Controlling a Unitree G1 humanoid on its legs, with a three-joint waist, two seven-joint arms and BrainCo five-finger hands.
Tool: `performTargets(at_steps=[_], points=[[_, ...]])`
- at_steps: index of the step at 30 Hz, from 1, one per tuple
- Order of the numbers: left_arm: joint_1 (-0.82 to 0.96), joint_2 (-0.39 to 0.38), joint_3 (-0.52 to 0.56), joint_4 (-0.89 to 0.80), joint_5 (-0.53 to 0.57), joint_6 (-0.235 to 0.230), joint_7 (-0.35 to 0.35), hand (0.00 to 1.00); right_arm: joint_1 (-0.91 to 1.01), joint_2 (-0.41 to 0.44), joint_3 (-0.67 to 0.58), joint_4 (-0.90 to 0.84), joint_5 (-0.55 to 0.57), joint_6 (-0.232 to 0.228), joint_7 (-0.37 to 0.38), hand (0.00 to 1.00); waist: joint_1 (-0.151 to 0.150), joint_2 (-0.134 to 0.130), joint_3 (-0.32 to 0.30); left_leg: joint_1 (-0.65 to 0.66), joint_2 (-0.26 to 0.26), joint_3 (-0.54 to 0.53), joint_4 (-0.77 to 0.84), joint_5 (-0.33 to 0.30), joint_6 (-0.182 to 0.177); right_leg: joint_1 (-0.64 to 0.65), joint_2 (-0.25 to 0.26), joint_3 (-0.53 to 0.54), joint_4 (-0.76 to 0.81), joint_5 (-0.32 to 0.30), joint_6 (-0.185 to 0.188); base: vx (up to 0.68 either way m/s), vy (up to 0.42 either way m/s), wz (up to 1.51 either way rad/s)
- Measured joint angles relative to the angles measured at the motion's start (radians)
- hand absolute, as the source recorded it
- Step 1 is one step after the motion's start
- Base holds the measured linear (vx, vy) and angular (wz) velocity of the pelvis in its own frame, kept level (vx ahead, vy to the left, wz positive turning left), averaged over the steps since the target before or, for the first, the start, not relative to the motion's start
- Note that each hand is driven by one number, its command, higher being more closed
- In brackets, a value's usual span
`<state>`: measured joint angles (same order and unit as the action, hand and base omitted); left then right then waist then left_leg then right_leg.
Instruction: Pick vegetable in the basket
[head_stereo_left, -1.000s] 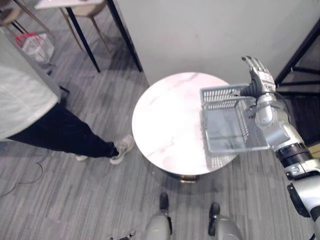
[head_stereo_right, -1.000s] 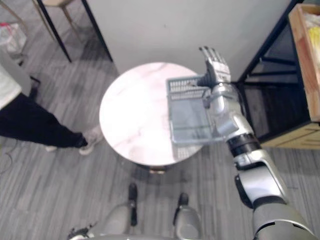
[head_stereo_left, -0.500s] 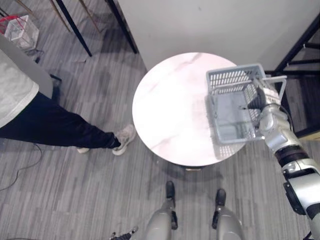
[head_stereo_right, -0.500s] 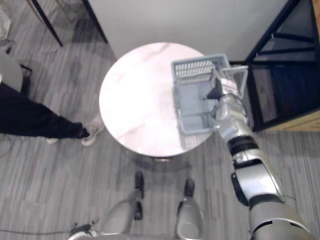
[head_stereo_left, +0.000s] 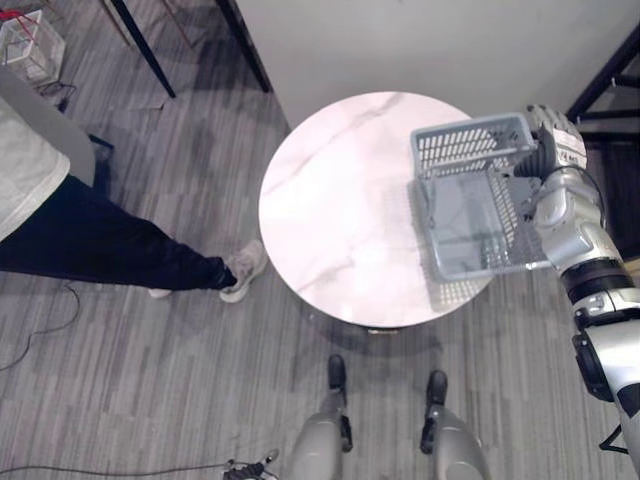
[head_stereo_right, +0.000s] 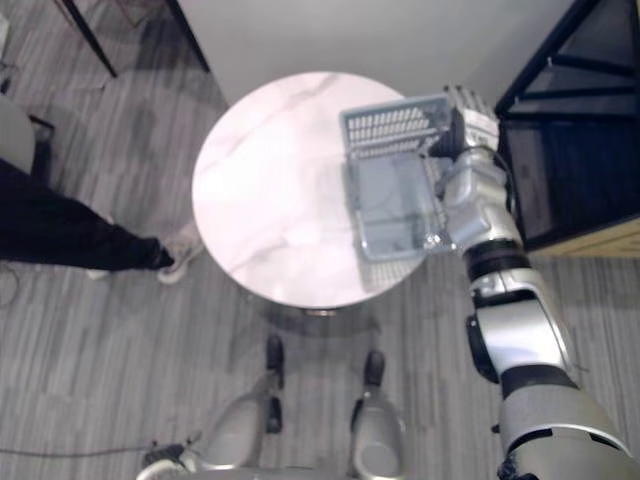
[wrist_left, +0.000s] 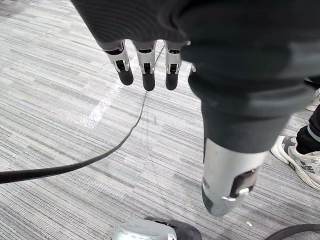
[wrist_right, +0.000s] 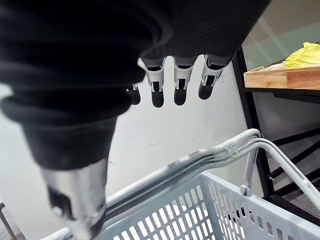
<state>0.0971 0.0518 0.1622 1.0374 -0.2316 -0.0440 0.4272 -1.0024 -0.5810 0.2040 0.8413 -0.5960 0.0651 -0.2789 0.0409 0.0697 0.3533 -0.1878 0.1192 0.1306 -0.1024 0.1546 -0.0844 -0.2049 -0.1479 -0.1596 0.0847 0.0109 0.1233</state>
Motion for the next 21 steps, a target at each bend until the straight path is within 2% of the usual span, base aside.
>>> performTargets(at_steps=[10,13,21], points=[[-0.023,0.003,-0.010,0.008,-0.003,-0.001,-0.019,0.00,-0.050,0.000,0.002,0.004,-0.063,0.001,0.001,0.00,0.000,-0.001,0.000,-0.005,0.020,0.003,0.000,0.004,-0.006,-0.001,0.019,0.000,-0.016,0.010,-0.010,-0.01,-0.002,-0.03],[-0.023,0.006,-0.010,0.010,-0.003,-0.003,-0.020,0.00,-0.077,0.000,0.002,0.066,-0.075,0.001,0.002,0.00,0.000,-0.002,0.001,-0.020,0.020,-0.010,0.000,0.007,-0.008,-0.003,0.018,-0.015,-0.019,0.010,-0.010,0.00,0.005,0.13],[-0.023,0.030,-0.009,0.027,-0.036,-0.012,-0.028,0.00,-0.101,0.001,0.002,0.103,-0.089,0.001,0.007,0.00,0.025,-0.016,0.018,-0.037,0.014,-0.033,0.000,0.011,-0.007,-0.004,0.016,-0.036,-0.023,0.010,-0.009,0.00,0.009,0.09]])
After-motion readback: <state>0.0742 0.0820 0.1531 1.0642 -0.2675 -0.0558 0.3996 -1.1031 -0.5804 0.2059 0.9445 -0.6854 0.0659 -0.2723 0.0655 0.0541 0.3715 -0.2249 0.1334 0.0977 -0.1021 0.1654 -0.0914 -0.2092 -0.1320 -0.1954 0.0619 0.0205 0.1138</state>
